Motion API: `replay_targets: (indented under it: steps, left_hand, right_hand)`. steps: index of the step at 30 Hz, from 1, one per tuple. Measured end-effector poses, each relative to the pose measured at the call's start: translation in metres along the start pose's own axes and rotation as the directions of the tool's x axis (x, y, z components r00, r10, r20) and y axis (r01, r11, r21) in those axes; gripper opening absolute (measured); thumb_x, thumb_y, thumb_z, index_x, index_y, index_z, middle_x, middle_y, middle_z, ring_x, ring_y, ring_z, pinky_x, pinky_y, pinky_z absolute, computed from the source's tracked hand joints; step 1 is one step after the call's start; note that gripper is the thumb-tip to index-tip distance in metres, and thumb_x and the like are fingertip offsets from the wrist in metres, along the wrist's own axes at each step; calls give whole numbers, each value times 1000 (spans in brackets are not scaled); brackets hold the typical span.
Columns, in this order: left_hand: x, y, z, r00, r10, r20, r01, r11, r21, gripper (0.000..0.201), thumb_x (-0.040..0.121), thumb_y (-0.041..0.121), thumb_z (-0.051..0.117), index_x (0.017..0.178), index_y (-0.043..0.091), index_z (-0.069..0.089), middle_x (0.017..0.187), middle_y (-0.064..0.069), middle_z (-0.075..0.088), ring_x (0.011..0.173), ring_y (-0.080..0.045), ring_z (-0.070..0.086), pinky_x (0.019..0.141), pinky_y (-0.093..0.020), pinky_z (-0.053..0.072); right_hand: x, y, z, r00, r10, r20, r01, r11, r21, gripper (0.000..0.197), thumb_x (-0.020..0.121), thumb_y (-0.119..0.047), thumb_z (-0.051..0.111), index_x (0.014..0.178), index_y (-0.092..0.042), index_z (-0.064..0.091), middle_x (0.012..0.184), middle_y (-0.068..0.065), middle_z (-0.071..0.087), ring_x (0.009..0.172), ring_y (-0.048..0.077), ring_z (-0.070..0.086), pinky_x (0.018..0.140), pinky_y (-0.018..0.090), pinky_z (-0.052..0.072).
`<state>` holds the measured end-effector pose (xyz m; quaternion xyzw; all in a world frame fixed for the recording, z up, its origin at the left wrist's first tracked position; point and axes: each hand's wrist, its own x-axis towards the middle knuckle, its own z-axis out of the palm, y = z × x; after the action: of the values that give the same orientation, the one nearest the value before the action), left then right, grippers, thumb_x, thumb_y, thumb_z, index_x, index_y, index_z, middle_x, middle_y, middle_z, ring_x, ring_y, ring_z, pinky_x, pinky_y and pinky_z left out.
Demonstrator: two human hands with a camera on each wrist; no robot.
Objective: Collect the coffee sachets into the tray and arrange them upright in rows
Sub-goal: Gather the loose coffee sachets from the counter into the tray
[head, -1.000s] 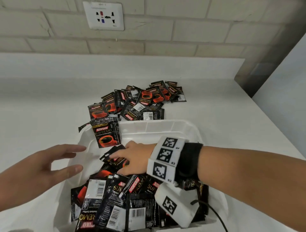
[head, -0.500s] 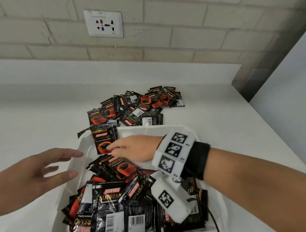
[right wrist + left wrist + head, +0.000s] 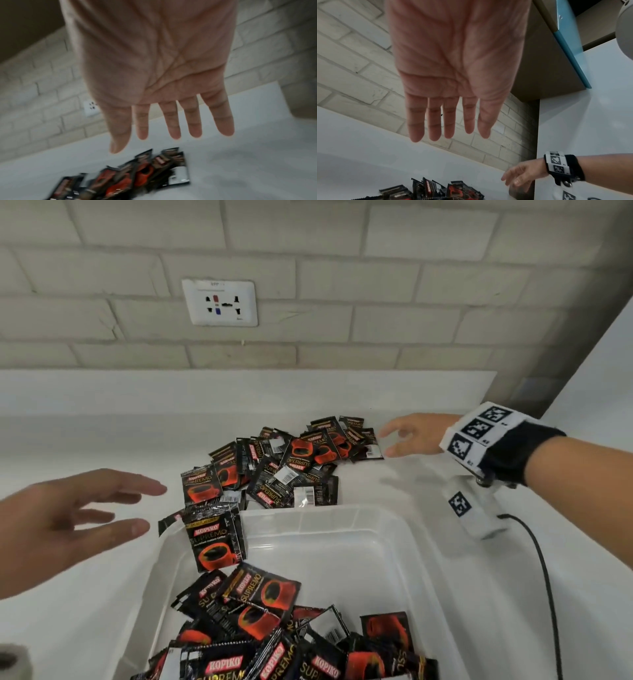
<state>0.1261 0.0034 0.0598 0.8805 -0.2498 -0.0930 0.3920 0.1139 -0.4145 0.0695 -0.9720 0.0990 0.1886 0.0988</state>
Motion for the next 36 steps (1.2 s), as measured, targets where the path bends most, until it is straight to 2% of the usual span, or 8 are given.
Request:
replay_targets:
  steps: [5,9,11,15,21,29,33,36]
  left_hand:
    - [51,2,-10,991,-83,105,60,977,207,38,65,38,75,80,68,58,95,21,68,91,11,60,88,-33,51]
    - [93,6,-13,899,-323,297,141,854,502,56,41,80,68,91,59,53,116,30,49,99,5,52,80,-15,39]
    - [110,2,-7,838,-420,349,140,783,606,66,53,74,66,108,53,38,132,18,42,109,-4,46,89,-19,35]
    - [137,-1,13,781,-467,414,122,765,632,129,27,93,53,141,43,21,141,11,31,133,-15,34,108,-31,27]
    - [161,3,51,723,-466,510,63,780,622,112,55,74,64,147,42,7,153,8,20,134,-13,32,110,-30,25]
    - [172,10,81,685,-470,557,14,773,634,92,75,59,64,147,43,10,153,9,17,138,-14,27,113,-29,22]
    - [172,11,80,709,-426,562,-28,779,627,80,83,55,57,147,38,13,149,8,23,116,-9,42,102,-21,33]
    - [168,12,72,723,-405,560,-47,780,624,94,65,75,51,146,39,18,139,10,34,116,-9,44,102,-22,36]
  right_hand:
    - [43,2,-5,999,35,21,-32,993,-113,78,78,-55,61,143,-35,23,144,13,28,132,32,31,105,39,29]
    - [74,-13,-4,997,-39,68,47,993,-111,89,75,-51,66,146,-32,15,146,12,24,134,30,27,106,41,28]
    - [87,-19,-3,993,-91,77,97,992,-81,90,73,-49,70,145,-32,18,143,10,27,132,29,31,105,39,29]
    - [111,-27,4,987,-141,72,147,986,-78,90,70,-50,72,144,-36,20,142,9,26,131,30,32,105,40,30]
    - [141,-45,15,970,-178,163,196,975,-100,109,44,-76,64,137,-57,11,156,3,-6,142,34,4,111,58,12]
    - [153,-37,36,951,-256,173,281,950,-135,92,60,-60,74,137,-53,23,154,4,10,139,33,13,110,51,13]
    - [138,-17,41,958,-235,166,256,958,-126,91,62,-59,74,137,-53,22,155,2,5,141,32,8,112,52,10]
    - [121,4,49,968,-186,172,204,974,-96,92,63,-57,74,138,-52,21,156,0,1,142,32,1,113,55,8]
